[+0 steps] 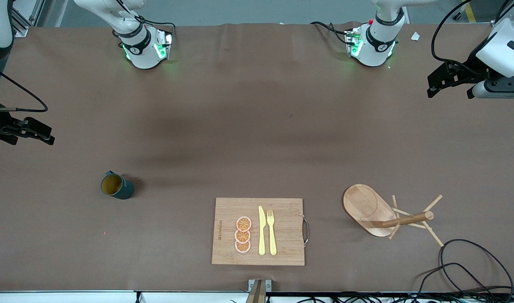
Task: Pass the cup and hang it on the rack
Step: 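Reach the right gripper down toward the teal mug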
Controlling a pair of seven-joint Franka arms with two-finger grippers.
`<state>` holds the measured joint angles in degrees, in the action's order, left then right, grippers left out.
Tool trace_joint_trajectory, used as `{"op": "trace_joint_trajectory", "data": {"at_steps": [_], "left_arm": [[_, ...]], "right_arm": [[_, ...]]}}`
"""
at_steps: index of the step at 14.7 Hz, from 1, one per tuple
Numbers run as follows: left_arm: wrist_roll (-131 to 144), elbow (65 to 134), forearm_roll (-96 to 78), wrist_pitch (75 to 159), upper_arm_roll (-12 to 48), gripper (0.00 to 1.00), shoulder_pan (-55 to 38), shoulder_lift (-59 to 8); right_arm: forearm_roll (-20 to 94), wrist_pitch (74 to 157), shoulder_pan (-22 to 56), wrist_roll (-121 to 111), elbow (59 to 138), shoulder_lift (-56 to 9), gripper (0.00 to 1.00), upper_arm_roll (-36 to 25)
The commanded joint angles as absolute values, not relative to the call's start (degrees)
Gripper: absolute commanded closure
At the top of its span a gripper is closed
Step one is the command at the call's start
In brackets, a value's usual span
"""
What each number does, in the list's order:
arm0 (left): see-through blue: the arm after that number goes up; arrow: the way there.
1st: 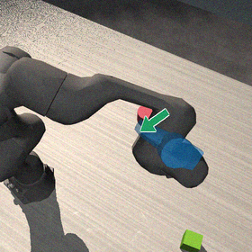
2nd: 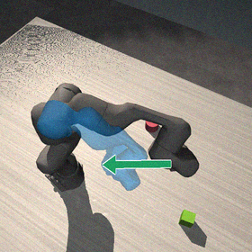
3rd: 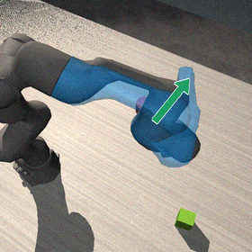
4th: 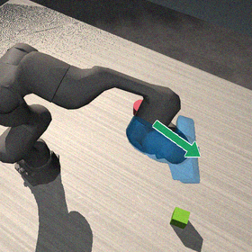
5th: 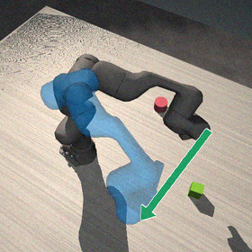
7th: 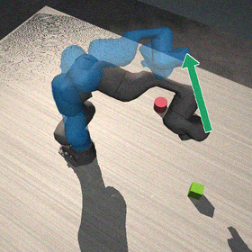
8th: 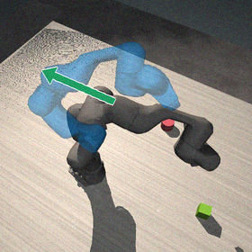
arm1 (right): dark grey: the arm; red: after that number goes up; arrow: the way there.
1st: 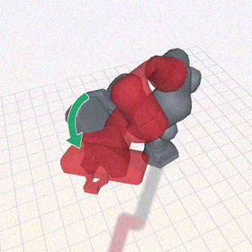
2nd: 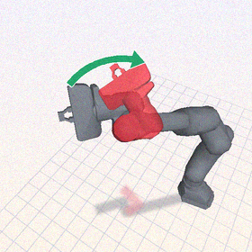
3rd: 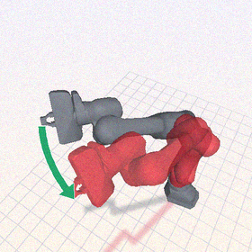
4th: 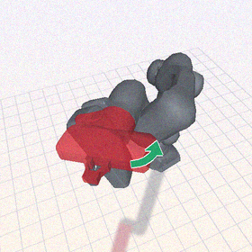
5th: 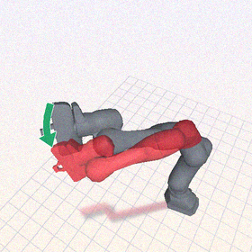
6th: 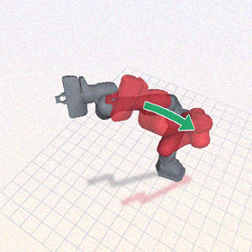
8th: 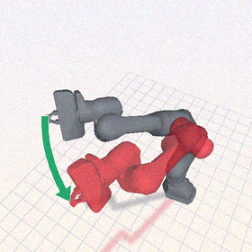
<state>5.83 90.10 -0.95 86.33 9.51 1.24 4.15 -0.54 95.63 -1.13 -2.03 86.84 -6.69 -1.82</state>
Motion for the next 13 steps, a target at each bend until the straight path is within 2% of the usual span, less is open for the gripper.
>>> {"op": "trace_joint_trajectory", "data": {"at_steps": [1, 7, 13], "left_arm": [[5.2, 90.4, -1.3, 86.7, 9.4, 0.00, 1.6, 4.6], [5.2, 90.3, -1.2, 86.8, 9.4, 0.00, 1.6, 4.5], [5.5, 89.4, -1.4, 86.9, 9.4, 0.00, 1.6, 4.2]], "right_arm": [[0.3, 95.7, -2.2, -3.0, 87.7, -5.7, 0.00, -1.2], [0.3, 96.8, -2.0, -3.2, 88.1, -6.8, 0.00, -1.1], [0.4, 109.0, 0.0, -3.0, 92.4, -16.2, 0.00, -0.8]]}}
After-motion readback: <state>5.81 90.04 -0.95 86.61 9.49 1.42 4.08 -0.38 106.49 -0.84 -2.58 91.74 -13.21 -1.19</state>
